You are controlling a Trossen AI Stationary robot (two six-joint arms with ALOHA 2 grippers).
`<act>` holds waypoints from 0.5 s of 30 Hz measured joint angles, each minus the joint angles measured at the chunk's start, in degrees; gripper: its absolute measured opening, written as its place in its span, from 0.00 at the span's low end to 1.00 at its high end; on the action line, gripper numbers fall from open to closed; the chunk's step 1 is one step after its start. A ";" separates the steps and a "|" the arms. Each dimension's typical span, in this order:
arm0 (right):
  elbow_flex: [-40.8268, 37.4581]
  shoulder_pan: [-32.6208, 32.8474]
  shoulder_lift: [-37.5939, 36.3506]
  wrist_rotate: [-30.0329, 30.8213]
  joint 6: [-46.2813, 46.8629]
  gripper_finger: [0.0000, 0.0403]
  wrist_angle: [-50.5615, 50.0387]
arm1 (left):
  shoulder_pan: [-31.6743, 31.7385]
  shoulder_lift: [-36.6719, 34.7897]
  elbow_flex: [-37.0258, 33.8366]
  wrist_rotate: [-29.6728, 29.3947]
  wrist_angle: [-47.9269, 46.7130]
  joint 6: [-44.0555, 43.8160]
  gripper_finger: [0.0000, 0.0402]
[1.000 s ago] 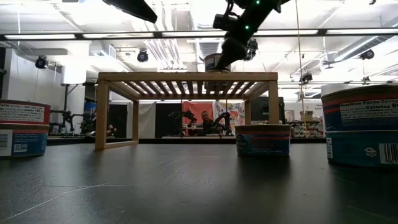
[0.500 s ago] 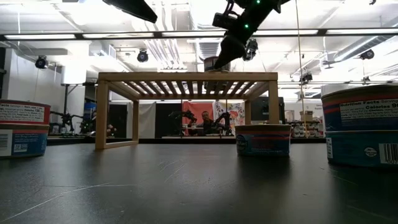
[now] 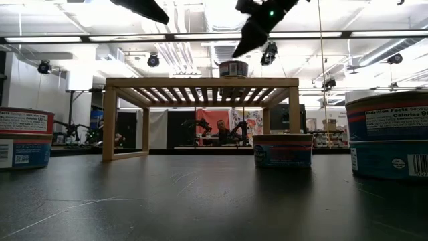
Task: Stack canned seafood by type on shelf
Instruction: Stack the blue and pink tuna can on top of the blue and pink tuna can
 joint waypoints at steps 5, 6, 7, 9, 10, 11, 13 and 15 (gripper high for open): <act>0.04 3.09 -1.95 -7.51 4.45 0.86 -1.32 | 0.00 0.00 0.00 0.01 -0.04 0.02 0.88; 0.04 3.92 -2.13 -8.66 5.13 0.86 -2.05 | -0.01 0.00 0.00 0.01 -0.02 0.02 0.88; 0.04 4.79 -2.28 -9.83 6.05 0.85 -3.08 | 0.00 0.00 0.00 0.01 -0.03 0.04 0.88; -0.08 6.34 -2.27 -12.63 7.24 0.83 -4.81 | 0.00 0.00 0.00 0.01 -0.02 0.37 0.88; -0.36 7.07 -2.18 -13.91 7.56 0.81 -5.48 | -0.02 0.00 0.00 0.01 -0.03 0.46 0.88; -0.78 7.66 -2.01 -14.63 7.76 0.80 -6.12 | 0.00 0.00 0.00 0.01 -0.04 0.48 0.88; -1.98 8.36 -1.47 -14.63 8.05 0.75 -6.48 | 0.00 0.00 0.00 0.00 -0.04 0.48 0.88; -3.55 8.45 -1.00 -14.33 8.08 0.69 -6.52 | 0.01 0.00 0.00 0.01 -0.02 0.48 0.88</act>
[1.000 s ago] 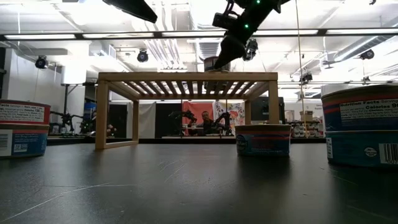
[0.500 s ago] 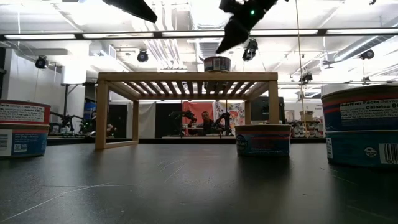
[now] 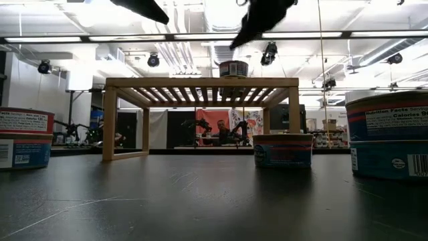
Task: Stack canned seafood by type on shelf
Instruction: Stack the blue and pink tuna can on top of the blue and pink tuna can
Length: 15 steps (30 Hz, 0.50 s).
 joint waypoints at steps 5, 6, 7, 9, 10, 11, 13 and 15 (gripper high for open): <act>-3.37 -2.21 0.99 6.23 -0.26 0.51 0.66 | -0.01 0.00 0.00 -0.01 0.00 -0.01 0.88; -3.95 -2.78 1.08 6.64 -0.50 0.48 0.74 | 0.00 0.00 0.00 0.00 -0.01 -0.02 0.88; -4.44 -3.33 1.19 6.75 -0.72 0.44 0.88 | 0.00 0.00 0.00 0.00 -0.02 -0.02 0.88; -4.81 -4.22 1.32 6.84 -0.77 0.38 1.03 | 0.02 0.00 0.00 -0.02 0.00 -0.02 0.88; -4.81 -4.58 1.32 6.84 -0.77 0.34 1.27 | 0.04 0.00 0.00 -0.02 0.00 -0.02 0.88; -4.81 -4.93 1.32 6.82 -0.86 0.31 1.73 | 0.04 0.00 0.00 -0.03 0.02 -0.01 0.88; -4.81 -5.49 1.32 6.80 -1.71 0.25 2.93 | 0.04 0.00 -0.13 -0.12 0.04 -0.02 0.88; -4.81 -5.94 1.32 6.80 -2.70 0.19 4.26 | 0.04 0.00 -0.22 -0.13 0.00 -0.02 0.88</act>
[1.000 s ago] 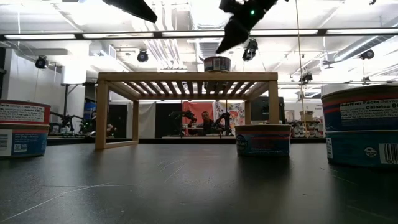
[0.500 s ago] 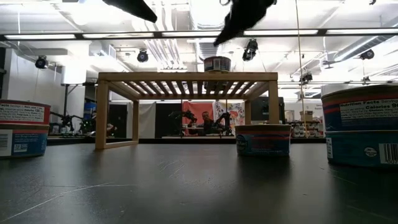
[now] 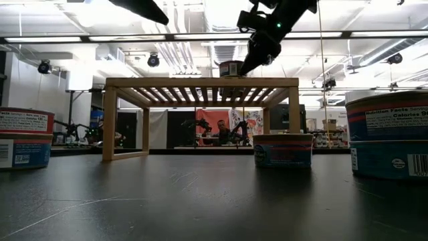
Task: Stack canned seafood by type on shelf
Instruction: Stack the blue and pink tuna can on top of the blue and pink tuna can
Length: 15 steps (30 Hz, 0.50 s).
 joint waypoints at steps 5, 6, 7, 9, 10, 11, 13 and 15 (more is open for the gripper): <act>0.00 -0.40 0.00 0.00 -2.70 0.07 1.37 | 0.04 0.00 -0.10 -0.02 0.00 -0.01 0.88; 0.00 -0.50 0.00 -0.02 -3.13 0.05 1.39 | 0.05 0.00 -0.11 -0.02 0.01 0.00 0.88; 0.00 -0.53 0.00 -0.07 -3.23 0.03 1.37 | 0.07 0.00 -0.11 -0.02 0.04 0.00 0.88; 0.00 -0.78 0.00 -0.10 -3.25 0.03 1.39 | 0.11 0.00 -0.11 -0.02 0.04 0.00 0.88; 0.00 -0.91 0.00 -0.10 -3.25 0.03 1.37 | 0.15 0.00 -0.13 -0.02 0.02 0.00 0.88; 0.00 -0.99 0.00 -0.09 -3.25 0.03 1.39 | 0.19 0.00 -0.15 -0.03 0.02 0.00 0.88; 0.00 -1.54 0.00 -0.05 -3.26 0.03 1.38 | 0.24 0.00 -0.15 -0.04 0.02 0.00 0.88; 0.00 -2.14 0.00 -0.05 -3.27 0.03 1.38 | 0.24 0.00 -0.15 -0.04 0.04 0.00 0.88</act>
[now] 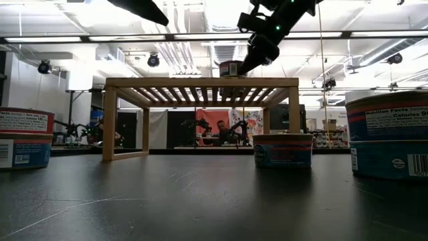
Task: Stack canned seafood by type on shelf
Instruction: Stack the blue and pink tuna can on top of the blue and pink tuna can
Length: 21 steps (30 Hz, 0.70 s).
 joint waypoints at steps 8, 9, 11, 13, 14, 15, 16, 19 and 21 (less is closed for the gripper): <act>-0.02 -2.64 0.00 -0.09 -0.40 0.03 0.02 | 0.07 0.00 -0.02 0.00 -0.02 0.00 0.88; -0.02 -2.92 0.00 -0.17 -0.40 0.03 0.02 | 0.07 0.00 -0.02 0.00 -0.02 0.00 0.88; -0.02 -3.31 0.02 -0.80 -0.41 0.03 0.15 | 0.07 0.00 -0.02 0.00 0.00 0.00 0.88; -0.04 -3.58 0.02 -0.96 -0.49 0.03 0.83 | 0.07 0.00 -0.02 0.00 -0.01 0.00 0.88; -0.07 -3.62 0.02 -0.95 -0.74 0.03 1.36 | 0.07 0.00 -0.02 0.00 -0.02 0.00 0.88; -0.07 -3.70 0.04 -0.94 -1.07 0.03 2.02 | 0.07 0.00 -0.02 0.00 0.00 0.00 0.88; -0.07 -3.70 0.04 -0.94 -1.49 0.03 2.60 | 0.07 0.00 -0.02 0.00 0.00 -0.02 0.88; -0.07 -3.68 0.04 -0.92 -1.95 0.03 3.44 | 0.07 0.00 -0.02 0.01 -0.01 -0.02 0.88; -0.07 -3.68 0.04 -0.92 -1.93 0.03 3.43 | 0.07 0.00 -0.04 0.01 -0.01 -0.02 0.88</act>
